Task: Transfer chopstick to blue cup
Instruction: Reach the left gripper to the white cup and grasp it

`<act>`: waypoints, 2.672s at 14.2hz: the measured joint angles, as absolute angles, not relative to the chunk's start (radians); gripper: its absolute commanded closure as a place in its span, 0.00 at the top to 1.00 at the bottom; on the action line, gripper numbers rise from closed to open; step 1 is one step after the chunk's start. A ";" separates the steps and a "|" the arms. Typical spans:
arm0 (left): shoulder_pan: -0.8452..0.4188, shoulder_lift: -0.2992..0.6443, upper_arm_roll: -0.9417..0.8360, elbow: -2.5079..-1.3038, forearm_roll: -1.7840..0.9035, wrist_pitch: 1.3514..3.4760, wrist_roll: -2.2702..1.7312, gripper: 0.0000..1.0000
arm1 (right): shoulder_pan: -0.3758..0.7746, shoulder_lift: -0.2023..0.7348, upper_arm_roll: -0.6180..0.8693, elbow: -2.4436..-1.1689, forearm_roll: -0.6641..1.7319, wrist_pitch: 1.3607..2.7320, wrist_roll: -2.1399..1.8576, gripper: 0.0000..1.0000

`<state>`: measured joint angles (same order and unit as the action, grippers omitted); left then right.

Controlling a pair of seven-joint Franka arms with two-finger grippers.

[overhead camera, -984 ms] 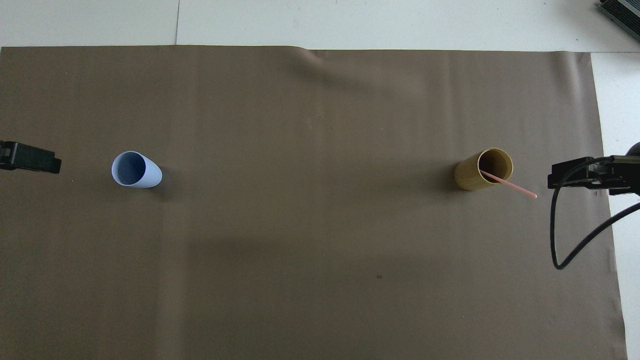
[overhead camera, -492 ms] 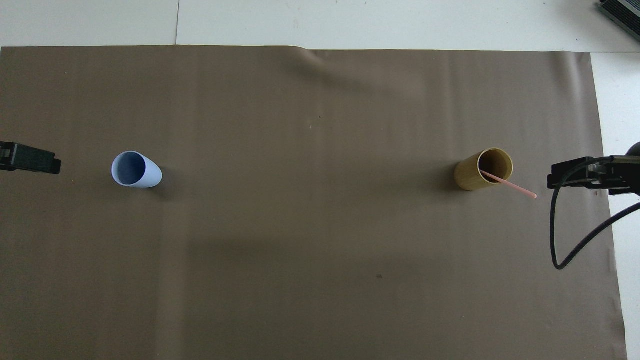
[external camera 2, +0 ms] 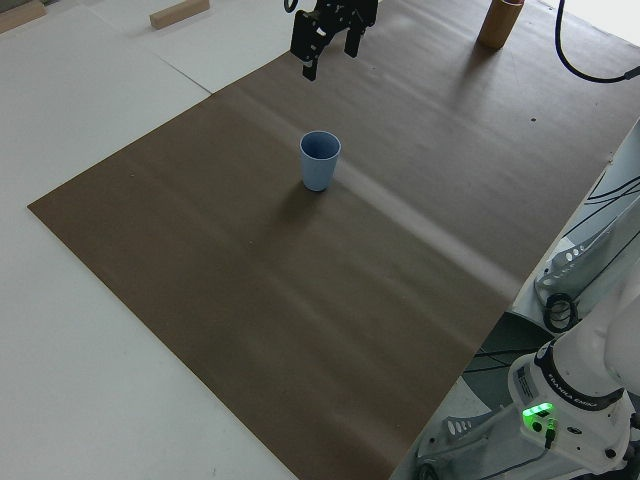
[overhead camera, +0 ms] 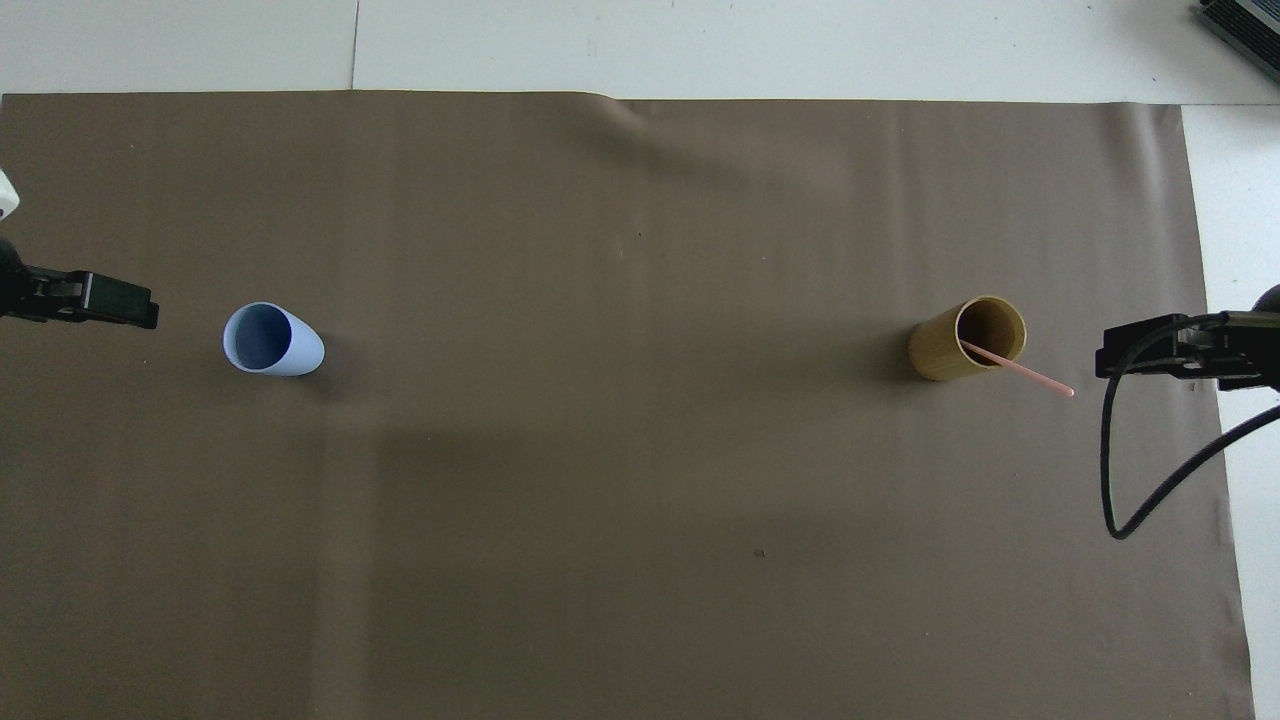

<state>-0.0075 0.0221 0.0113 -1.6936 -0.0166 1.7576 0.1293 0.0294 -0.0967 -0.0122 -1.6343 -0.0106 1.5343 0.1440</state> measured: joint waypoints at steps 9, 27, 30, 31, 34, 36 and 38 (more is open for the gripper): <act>0.025 0.119 0.013 -1.892 -0.018 2.051 0.129 1.00 | 0.029 -0.097 -0.013 -1.639 -0.011 1.534 0.144 1.00; 0.019 0.187 -0.005 -2.049 -0.122 2.256 0.104 0.00 | 0.029 -0.097 -0.013 -1.639 -0.011 1.534 0.144 1.00; 0.019 0.180 -0.005 -2.045 -0.122 2.257 0.104 0.00 | 0.029 -0.097 -0.013 -1.639 -0.011 1.534 0.144 1.00; 0.018 0.169 -0.009 -2.043 -0.123 2.256 0.104 0.00 | 0.029 -0.097 -0.013 -1.639 -0.011 1.534 0.144 1.00; -0.047 0.119 -0.018 -2.043 -0.124 2.228 0.079 0.00 | 0.029 -0.097 -0.013 -1.640 -0.011 1.534 0.144 1.00; -0.148 0.099 -0.021 -2.048 -0.125 2.220 -0.027 0.00 | 0.028 -0.097 -0.013 -1.643 -0.011 1.535 0.122 1.00; -0.265 0.096 -0.025 -2.049 -0.125 2.219 -0.164 0.00 | 0.013 -0.093 -0.014 -1.666 -0.011 1.560 0.062 1.00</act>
<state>-0.2647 0.0964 -0.0253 -2.0492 -0.1247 2.2194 -0.1636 0.0134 -0.0932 -0.0145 -1.6659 -0.0106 1.5595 0.0622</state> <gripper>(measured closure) 0.956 0.000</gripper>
